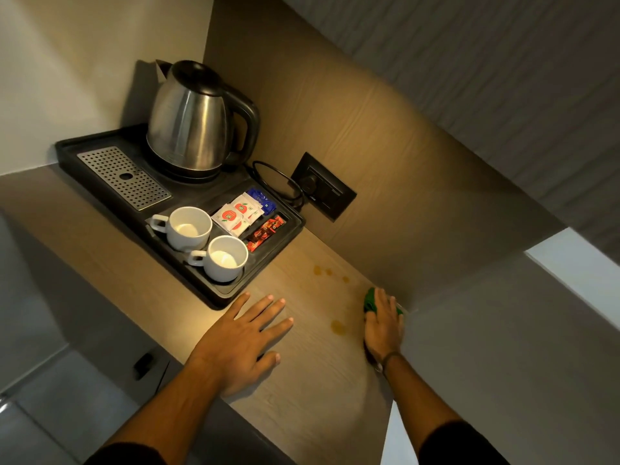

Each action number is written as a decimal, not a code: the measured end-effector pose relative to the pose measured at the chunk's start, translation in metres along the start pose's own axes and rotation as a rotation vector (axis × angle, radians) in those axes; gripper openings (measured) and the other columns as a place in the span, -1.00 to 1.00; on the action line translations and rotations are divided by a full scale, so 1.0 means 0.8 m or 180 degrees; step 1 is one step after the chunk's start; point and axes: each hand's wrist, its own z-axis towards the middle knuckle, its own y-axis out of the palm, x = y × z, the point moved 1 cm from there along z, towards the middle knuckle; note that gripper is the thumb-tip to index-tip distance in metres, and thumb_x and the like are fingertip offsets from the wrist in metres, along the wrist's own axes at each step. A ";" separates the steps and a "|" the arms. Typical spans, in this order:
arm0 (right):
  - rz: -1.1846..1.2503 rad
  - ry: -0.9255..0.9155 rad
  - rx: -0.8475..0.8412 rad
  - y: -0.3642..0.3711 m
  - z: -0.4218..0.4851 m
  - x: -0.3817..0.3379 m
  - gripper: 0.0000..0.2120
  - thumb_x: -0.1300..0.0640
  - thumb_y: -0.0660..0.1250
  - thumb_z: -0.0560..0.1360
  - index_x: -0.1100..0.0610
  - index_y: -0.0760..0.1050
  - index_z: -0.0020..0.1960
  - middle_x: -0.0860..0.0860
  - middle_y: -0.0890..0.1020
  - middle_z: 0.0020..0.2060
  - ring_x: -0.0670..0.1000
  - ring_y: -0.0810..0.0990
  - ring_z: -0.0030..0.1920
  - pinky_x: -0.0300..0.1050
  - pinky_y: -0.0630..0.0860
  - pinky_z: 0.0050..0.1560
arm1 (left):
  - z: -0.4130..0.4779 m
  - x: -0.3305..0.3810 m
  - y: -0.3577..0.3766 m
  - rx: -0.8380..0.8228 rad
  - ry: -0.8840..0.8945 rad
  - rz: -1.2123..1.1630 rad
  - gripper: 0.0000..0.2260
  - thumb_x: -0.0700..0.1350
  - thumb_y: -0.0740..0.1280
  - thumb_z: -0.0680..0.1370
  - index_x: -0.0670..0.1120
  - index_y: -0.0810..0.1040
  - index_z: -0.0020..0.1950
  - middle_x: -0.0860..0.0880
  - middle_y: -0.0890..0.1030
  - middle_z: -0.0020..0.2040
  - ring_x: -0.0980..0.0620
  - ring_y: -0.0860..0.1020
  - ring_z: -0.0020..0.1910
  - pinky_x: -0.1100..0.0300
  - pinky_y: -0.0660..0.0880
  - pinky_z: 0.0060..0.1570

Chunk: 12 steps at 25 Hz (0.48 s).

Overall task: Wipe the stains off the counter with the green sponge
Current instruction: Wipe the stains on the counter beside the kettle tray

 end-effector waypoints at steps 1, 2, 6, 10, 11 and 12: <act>-0.0020 -0.0137 -0.0050 0.005 0.001 -0.013 -0.38 0.23 0.13 0.61 0.05 0.07 0.64 0.00 0.12 0.65 0.06 -0.04 0.65 0.22 -0.16 0.62 | 0.001 -0.001 0.001 0.0033 -0.0002 -0.0021 -0.40 0.36 -0.10 0.67 0.22 -0.05 0.69 0.04 -0.14 0.73 0.00 -0.22 0.68 -0.24 -0.21 0.63; -0.0003 -0.0479 -0.0129 0.011 -0.006 -0.019 -0.36 0.21 0.11 0.59 0.03 0.06 0.64 -0.02 0.11 0.65 0.05 -0.05 0.65 0.21 -0.17 0.62 | 0.000 -0.002 0.002 0.0054 -0.0011 -0.0040 -0.40 0.36 -0.09 0.67 0.22 -0.03 0.69 0.05 -0.12 0.73 0.00 -0.21 0.69 -0.24 -0.22 0.62; 0.0054 -0.1004 -0.0310 0.004 -0.028 0.009 -0.33 0.11 0.03 0.51 -0.05 0.03 0.61 -0.04 0.13 0.63 0.05 -0.02 0.65 0.20 -0.15 0.62 | 0.000 0.002 0.001 -0.0044 -0.0077 -0.0059 -0.39 0.38 -0.11 0.66 0.24 -0.09 0.69 0.07 -0.19 0.72 0.03 -0.28 0.67 -0.21 -0.29 0.58; -0.0007 -0.0509 -0.0197 0.013 0.014 -0.050 -0.39 0.19 0.11 0.62 0.04 0.06 0.64 -0.02 0.11 0.65 0.05 -0.05 0.65 0.20 -0.17 0.62 | -0.001 0.001 -0.002 -0.0069 -0.0065 -0.0080 -0.39 0.36 -0.10 0.66 0.23 -0.10 0.69 0.06 -0.21 0.72 0.02 -0.30 0.67 -0.21 -0.30 0.58; 0.0063 -0.0765 -0.0246 0.021 0.008 -0.055 -0.38 0.19 0.11 0.60 0.03 0.07 0.64 -0.02 0.11 0.64 0.04 -0.05 0.65 0.20 -0.18 0.62 | -0.001 0.001 -0.003 -0.0076 -0.0073 -0.0109 -0.39 0.36 -0.09 0.66 0.23 -0.09 0.69 0.06 -0.20 0.72 0.02 -0.30 0.67 -0.21 -0.31 0.59; 0.0166 -0.1039 -0.0276 0.026 0.000 -0.049 -0.36 0.17 0.08 0.57 0.00 0.08 0.63 -0.04 0.13 0.64 0.03 -0.04 0.65 0.20 -0.18 0.62 | -0.001 0.002 -0.004 -0.0079 -0.0080 -0.0135 -0.39 0.36 -0.08 0.66 0.23 -0.08 0.69 0.06 -0.19 0.73 0.02 -0.29 0.67 -0.21 -0.32 0.60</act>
